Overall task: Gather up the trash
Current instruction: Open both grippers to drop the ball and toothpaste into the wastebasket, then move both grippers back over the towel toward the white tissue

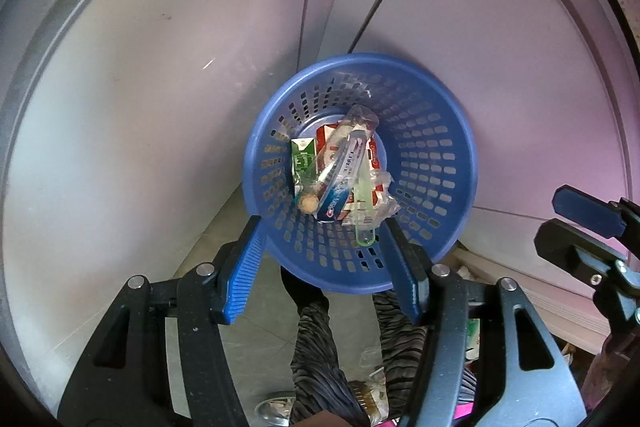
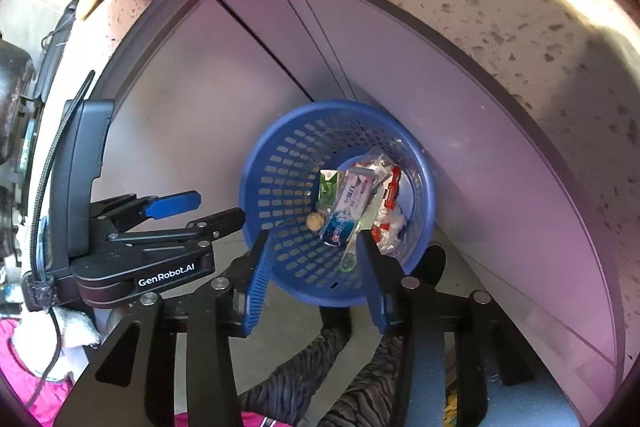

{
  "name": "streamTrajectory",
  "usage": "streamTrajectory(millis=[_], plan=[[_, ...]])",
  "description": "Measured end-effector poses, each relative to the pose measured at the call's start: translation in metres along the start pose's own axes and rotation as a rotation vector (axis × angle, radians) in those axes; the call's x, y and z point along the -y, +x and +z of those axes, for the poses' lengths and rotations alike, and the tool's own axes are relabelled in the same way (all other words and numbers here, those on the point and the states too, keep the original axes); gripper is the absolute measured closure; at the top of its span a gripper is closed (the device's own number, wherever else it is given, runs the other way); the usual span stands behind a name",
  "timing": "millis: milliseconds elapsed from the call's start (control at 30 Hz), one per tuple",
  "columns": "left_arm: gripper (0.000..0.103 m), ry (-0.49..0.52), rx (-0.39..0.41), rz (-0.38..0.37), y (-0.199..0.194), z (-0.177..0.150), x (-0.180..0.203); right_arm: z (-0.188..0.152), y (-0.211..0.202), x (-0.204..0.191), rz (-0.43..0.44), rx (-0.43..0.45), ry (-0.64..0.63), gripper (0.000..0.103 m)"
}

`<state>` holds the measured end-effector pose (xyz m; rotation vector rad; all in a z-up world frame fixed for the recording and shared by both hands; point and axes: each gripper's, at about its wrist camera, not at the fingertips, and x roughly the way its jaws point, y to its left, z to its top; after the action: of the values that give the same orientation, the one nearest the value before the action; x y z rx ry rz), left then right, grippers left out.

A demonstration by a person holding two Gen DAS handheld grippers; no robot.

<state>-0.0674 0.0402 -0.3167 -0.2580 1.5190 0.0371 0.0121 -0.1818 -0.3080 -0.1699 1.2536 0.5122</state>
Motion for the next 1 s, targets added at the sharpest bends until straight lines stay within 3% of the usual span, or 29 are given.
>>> streamTrajectory(millis=[133,400,500,1000], plan=[[0.042,-0.007,0.004,-0.002,-0.003,-0.002,-0.003,0.000,-0.001,0.000,0.007,0.005,0.003,0.049],[0.042,0.003,0.035,0.016,-0.020,-0.004,-0.005,0.001,-0.012,-0.002,0.019,0.003,0.010,0.047],[0.042,0.008,0.058,0.024,-0.030,-0.003,-0.006,0.002,-0.020,-0.003,0.027,0.015,0.015,0.041],[0.042,0.040,0.166,0.048,-0.085,0.000,-0.001,0.004,-0.075,-0.015,0.080,0.082,-0.030,0.039]])
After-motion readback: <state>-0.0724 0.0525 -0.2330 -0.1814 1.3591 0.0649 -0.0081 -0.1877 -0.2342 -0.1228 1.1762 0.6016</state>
